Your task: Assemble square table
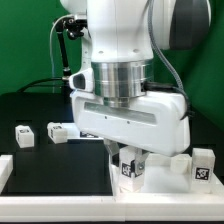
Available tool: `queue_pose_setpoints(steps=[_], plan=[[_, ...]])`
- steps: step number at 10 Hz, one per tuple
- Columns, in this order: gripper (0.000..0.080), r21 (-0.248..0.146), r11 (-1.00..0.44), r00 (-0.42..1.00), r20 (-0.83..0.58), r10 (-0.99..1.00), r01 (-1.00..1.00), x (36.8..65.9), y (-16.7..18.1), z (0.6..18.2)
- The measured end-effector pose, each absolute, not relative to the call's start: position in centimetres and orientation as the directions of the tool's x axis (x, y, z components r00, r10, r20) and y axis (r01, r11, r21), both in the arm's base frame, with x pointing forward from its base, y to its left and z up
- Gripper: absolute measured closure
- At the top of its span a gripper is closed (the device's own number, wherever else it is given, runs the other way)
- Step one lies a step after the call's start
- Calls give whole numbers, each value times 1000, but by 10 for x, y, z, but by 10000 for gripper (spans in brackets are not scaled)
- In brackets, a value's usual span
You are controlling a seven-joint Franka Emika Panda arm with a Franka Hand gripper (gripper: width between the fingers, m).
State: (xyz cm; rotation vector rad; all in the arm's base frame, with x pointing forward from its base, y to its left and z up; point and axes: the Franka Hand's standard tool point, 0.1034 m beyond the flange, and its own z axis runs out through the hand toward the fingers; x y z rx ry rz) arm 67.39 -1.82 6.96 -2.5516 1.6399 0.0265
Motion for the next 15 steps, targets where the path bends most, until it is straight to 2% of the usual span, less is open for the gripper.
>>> queue_pose_setpoints(steps=[1,2,3,6,7,8,9,10,13,15], plan=[[510,-83,-183,193,-121,-974,-980,671,-19,65],[510,-89,-32,46,-159,-986,-996,670,-23,64],[509,-89,35,-18,-186,-982,-995,668,-24,64],[509,-53,207,-192,-199,-961,-977,668,-22,64],[394,-67,138,-122,-193,-974,-988,668,-22,64],[394,-95,-41,55,-154,-986,-995,668,-17,65],[258,-115,-197,211,-123,-970,-974,668,-7,66],[172,-123,-302,315,-105,-943,-945,667,-1,70],[156,-140,-500,513,-75,-855,-854,666,-2,69],[150,-119,-827,828,54,-558,-549,675,-5,75]])
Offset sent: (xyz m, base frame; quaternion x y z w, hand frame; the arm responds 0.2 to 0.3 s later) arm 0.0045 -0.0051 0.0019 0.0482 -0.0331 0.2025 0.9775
